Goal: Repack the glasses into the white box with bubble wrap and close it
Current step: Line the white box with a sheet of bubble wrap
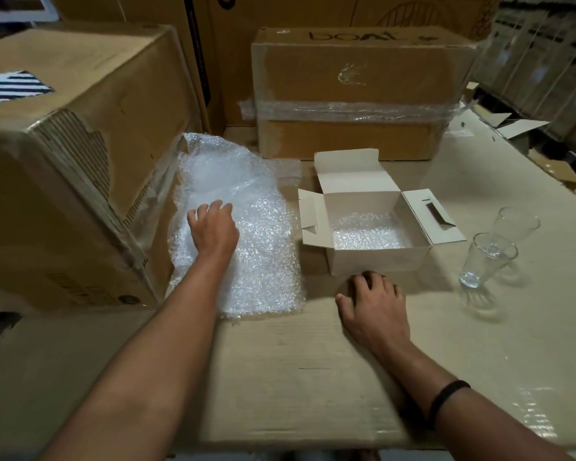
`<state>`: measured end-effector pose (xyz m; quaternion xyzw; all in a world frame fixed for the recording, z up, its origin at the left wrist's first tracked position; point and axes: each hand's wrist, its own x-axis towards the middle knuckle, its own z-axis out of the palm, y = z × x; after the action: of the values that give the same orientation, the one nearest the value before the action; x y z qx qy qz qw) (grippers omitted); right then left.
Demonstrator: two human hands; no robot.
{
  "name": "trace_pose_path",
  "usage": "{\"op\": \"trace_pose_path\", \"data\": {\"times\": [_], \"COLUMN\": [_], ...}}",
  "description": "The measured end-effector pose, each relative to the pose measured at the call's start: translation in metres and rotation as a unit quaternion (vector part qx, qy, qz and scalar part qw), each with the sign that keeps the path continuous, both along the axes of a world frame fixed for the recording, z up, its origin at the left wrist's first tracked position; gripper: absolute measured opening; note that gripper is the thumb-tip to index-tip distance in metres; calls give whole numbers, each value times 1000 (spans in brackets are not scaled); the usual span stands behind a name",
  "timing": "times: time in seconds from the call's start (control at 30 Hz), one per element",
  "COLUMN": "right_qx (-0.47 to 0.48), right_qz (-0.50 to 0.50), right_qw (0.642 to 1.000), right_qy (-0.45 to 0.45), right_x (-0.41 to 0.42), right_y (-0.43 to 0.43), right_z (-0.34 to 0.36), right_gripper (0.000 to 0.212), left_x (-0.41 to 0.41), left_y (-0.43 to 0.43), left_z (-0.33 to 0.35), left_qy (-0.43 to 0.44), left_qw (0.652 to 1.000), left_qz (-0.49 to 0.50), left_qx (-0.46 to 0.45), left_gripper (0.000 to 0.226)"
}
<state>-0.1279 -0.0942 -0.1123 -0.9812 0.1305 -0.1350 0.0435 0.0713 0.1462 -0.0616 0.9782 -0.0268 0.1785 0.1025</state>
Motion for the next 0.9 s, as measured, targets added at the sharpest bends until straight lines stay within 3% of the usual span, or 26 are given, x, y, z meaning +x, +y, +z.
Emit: {"op": "trace_pose_path", "data": {"times": [0.07,0.17,0.27,0.33,0.4,0.43,0.57,0.63,0.7,0.73,0.8,0.9], "right_qx": [5,1,0,14,46,75,277,450,628,676,678,622], "right_qz": [-3,-6,-9,-12,-10,-4,44,31,16,10,13,37], "right_qw": [1000,1000,1000,1000,999,997,956,886,773,734,735,783], "right_qy": [-3,-9,-1,7,0,-13,-89,-103,-84,-60,-8,7], "right_x": [1,2,2,2,2,2,-4,-7,-4,0,8,15], "right_y": [0,0,0,0,-2,-4,-8,-1,7,9,9,4], "right_z": [0,1,1,2,3,3,10,20,33,39,50,62], "right_gripper": [46,46,46,46,42,38,21,13,27,35,38,22], "left_x": [2,-17,-43,-57,-72,-81,-124,-147,-169,-178,-192,-205], "left_y": [4,0,-1,6,17,23,38,30,15,7,-8,-19], "left_z": [3,18,26,25,23,22,9,-5,-20,-27,-35,-29], "left_qy": [-51,-91,-38,13,33,34,84,113,118,118,113,85], "left_qw": [995,961,918,898,888,891,898,897,902,903,902,894], "left_qz": [-26,-83,-100,-128,-171,-188,-251,-275,-307,-325,-362,-395], "left_qx": [-80,-247,-383,-421,-425,-412,-351,-326,-279,-254,-207,-192], "left_gripper": [42,45,45,29,9,9,45,41,30,28,26,42]}}
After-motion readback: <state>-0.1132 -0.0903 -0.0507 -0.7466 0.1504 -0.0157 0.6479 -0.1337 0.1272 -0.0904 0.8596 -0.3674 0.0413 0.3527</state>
